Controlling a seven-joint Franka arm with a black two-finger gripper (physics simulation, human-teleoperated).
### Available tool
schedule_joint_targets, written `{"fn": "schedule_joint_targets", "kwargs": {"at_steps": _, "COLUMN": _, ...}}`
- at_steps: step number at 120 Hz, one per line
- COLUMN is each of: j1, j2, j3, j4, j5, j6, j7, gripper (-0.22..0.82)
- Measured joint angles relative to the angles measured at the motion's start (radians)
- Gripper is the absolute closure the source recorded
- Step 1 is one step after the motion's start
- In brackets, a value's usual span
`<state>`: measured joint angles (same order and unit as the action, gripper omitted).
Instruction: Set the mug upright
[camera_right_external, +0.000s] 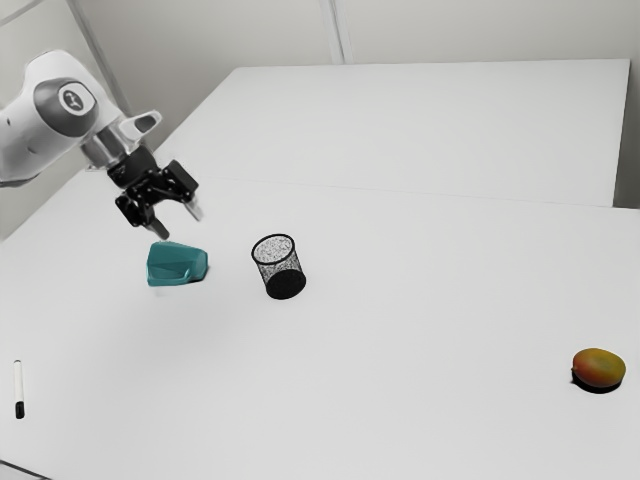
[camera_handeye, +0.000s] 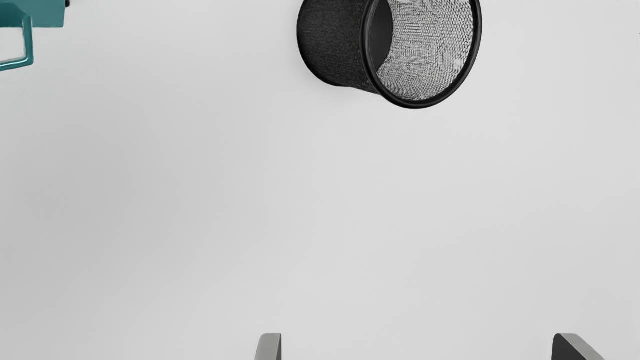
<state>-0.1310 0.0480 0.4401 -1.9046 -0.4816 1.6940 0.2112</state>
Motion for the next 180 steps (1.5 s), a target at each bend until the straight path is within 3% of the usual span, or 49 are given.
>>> {"fn": "schedule_joint_targets", "kwargs": {"at_steps": 5, "j1": 0.054, "j2": 0.039, "j3": 0.025, "j4": -0.018, "j5": -0.060, "j6": 0.017, "j7": 0.042, "gripper": 0.02}}
{"fn": "schedule_joint_targets", "kwargs": {"at_steps": 18, "j1": 0.319, "j2": 0.112, "j3": 0.081, "j4": -0.016, "j5": -0.185, "j6": 0.047, "j7": 0.159, "gripper": 0.02}}
{"fn": "schedule_joint_targets", "kwargs": {"at_steps": 36, "j1": 0.401, "j2": 0.263, "j3": 0.133, "j4": 0.111, "j5": -0.330, "j6": 0.046, "j7": 0.312, "gripper": 0.02}}
{"fn": "schedule_joint_targets", "kwargs": {"at_steps": 47, "j1": 0.413, "j2": 0.381, "j3": 0.138, "j4": 0.179, "j5": -0.429, "j6": 0.031, "j7": 0.391, "gripper": 0.02}}
{"fn": "schedule_joint_targets", "kwargs": {"at_steps": 59, "j1": 0.414, "j2": 0.434, "j3": 0.138, "j4": 0.210, "j5": -0.512, "j6": 0.026, "j7": 0.465, "gripper": 0.02}}
{"fn": "schedule_joint_targets", "kwargs": {"at_steps": 112, "j1": 0.459, "j2": 0.504, "j3": 0.121, "j4": 0.270, "j5": -0.612, "j6": 0.014, "j7": 0.676, "gripper": 0.02}}
{"fn": "schedule_joint_targets", "kwargs": {"at_steps": 141, "j1": 0.485, "j2": 0.543, "j3": 0.093, "j4": 0.260, "j5": -0.721, "j6": -0.106, "j7": 0.726, "gripper": 0.02}}
{"fn": "schedule_joint_targets", "kwargs": {"at_steps": 180, "j1": 0.393, "j2": 0.575, "j3": 0.092, "j4": 0.228, "j5": -0.776, "j6": -0.223, "j7": 0.753, "gripper": 0.01}}
